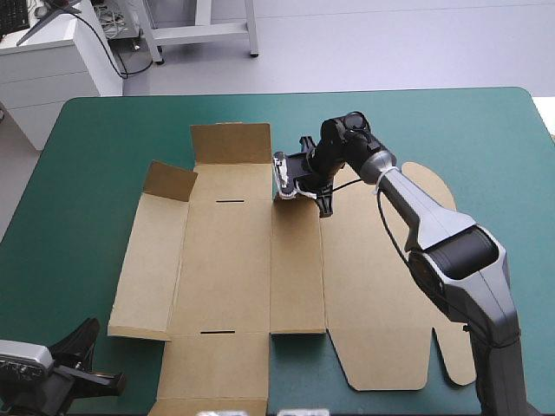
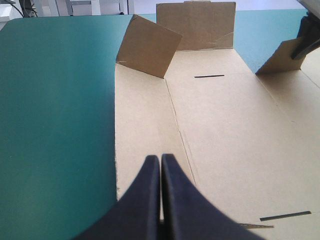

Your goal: Fold the box

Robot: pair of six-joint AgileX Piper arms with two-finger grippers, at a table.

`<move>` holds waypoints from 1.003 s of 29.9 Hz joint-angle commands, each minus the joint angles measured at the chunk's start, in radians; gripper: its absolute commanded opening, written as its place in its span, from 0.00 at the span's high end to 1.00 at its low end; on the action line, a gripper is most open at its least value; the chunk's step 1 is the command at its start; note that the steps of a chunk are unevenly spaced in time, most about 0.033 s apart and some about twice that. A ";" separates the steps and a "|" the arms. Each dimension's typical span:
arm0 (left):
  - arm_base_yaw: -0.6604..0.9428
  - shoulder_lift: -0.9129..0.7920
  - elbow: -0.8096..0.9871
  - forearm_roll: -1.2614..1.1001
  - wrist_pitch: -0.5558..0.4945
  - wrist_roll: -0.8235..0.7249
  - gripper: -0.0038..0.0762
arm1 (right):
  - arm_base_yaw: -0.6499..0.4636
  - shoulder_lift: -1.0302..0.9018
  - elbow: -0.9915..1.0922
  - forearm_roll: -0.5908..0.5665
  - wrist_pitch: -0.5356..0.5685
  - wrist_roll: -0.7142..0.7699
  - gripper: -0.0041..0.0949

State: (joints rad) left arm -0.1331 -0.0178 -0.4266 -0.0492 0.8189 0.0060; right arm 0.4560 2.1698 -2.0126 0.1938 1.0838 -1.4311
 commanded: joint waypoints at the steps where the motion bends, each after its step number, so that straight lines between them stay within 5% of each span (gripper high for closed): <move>1: 0.002 -0.003 -0.024 -0.004 -0.077 0.001 0.96 | 0.001 -0.061 -0.030 0.022 -0.030 0.005 0.81; 9: 0.002 -0.003 -0.024 -0.004 -0.077 0.001 0.96 | 0.001 -0.085 -0.034 0.023 -0.059 0.212 0.20; 15: 0.002 -0.003 -0.024 -0.004 -0.077 0.001 0.96 | 0.001 -0.142 -0.102 -0.015 -0.018 0.611 0.15; 18: 0.002 -0.003 -0.024 -0.004 -0.077 0.001 0.96 | 0.000 -0.168 -0.138 -0.018 0.001 0.782 0.21; 21: 0.002 -0.003 -0.024 -0.004 -0.077 0.001 0.96 | 0.000 -0.196 -0.149 -0.018 0.011 0.994 0.42; 25: 0.002 -0.003 -0.024 0.006 -0.077 0.001 0.96 | 0.000 -0.222 -0.149 -0.018 0.061 1.154 0.94; 30: 0.002 -0.003 -0.024 0.035 -0.077 0.001 0.96 | 0.000 -0.240 -0.147 -0.029 0.079 1.256 0.96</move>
State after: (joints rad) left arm -0.1331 -0.0178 -0.4266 -0.0226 0.8179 0.0060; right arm 0.4560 2.0095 -2.1288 0.1663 1.1859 -0.2295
